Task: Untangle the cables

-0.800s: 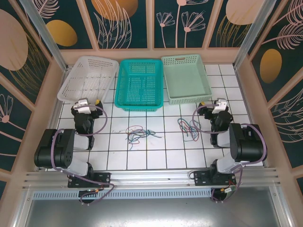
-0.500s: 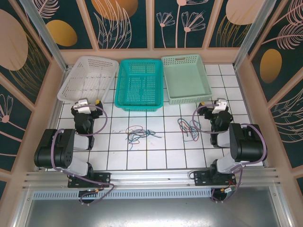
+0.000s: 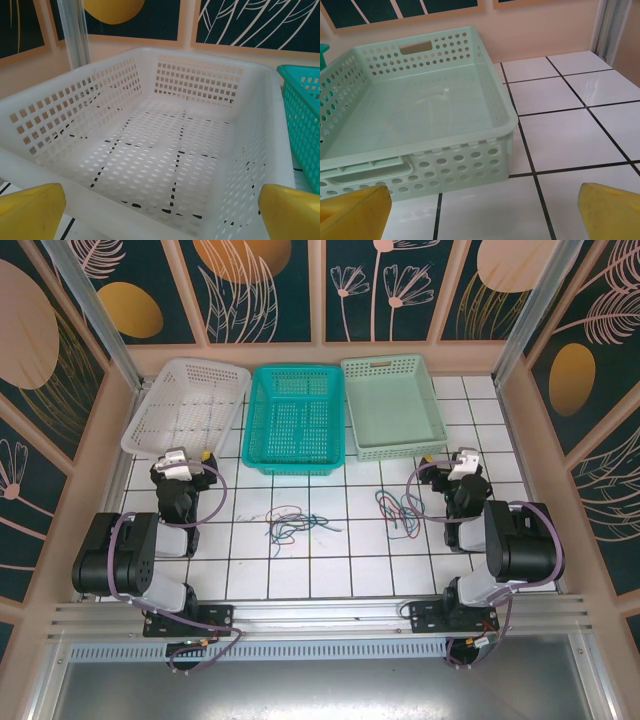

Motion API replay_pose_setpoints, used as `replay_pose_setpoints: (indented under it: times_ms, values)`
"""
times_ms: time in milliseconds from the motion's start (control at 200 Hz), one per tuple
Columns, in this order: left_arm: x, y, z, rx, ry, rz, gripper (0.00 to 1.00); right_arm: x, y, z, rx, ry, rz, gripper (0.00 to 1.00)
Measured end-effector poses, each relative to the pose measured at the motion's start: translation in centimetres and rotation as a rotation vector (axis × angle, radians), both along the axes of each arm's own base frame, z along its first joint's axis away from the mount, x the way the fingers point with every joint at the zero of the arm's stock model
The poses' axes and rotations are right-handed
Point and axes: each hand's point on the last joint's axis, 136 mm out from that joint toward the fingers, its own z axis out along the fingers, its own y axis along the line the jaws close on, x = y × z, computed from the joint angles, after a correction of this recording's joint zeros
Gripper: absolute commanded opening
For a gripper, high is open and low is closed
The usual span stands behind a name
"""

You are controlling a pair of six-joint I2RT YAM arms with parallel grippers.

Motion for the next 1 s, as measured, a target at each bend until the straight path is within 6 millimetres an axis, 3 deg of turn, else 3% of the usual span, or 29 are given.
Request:
replay_pose_setpoints:
  times_ms: [110, 200, 310, 400, 535, 646, 726, 821, 916, 1001]
  values:
    - [0.1, -0.2, -0.3, 0.0, 0.019, -0.009, 0.99, 0.2, 0.0, -0.3, 0.001, 0.019, 0.001, 0.92]
    - [0.5, -0.2, -0.1, -0.001, 0.049, -0.01, 0.98, 1.3, 0.1, 0.1, 0.004, 0.066, 0.009, 0.85]
    - [0.6, -0.1, 2.4, -0.018, 0.017, -0.005, 0.99, 3.2, 0.4, 3.3, 0.006, 0.065, 0.022, 0.82]
    - [-0.3, 0.0, 4.7, -0.054, -0.028, 0.006, 0.98, 3.3, 1.1, 5.8, 0.008, 0.046, 0.047, 0.81]
    - [-1.9, 0.2, 6.9, -0.108, -0.055, 0.019, 0.99, 2.7, 3.1, 6.4, 0.023, 0.09, 0.11, 0.82]
    - [-2.1, 0.2, 8.2, -0.138, -0.048, 0.025, 0.98, 3.9, 4.9, 6.9, 0.052, 0.169, 0.159, 0.78]
    - [-0.4, -0.3, 9.5, -0.148, -0.007, -0.001, 0.96, 6.1, 6.3, 8.4, 0.077, 0.21, 0.187, 0.74]
    - [3.5, -1.4, 11.7, -0.158, 0.041, -0.063, 0.89, 8.8, 8.0, 9.5, 0.099, 0.254, 0.217, 0.74]
    - [6.6, -2.2, 12.3, -0.165, 0.079, -0.104, 0.89, 10.4, 9.3, 8.6, 0.106, 0.327, 0.231, 0.74]
    - [8.3, -2.6, 10.4, -0.171, 0.156, -0.121, 0.86, 11.2, 9.5, 6.4, 0.128, 0.419, 0.22, 0.73]
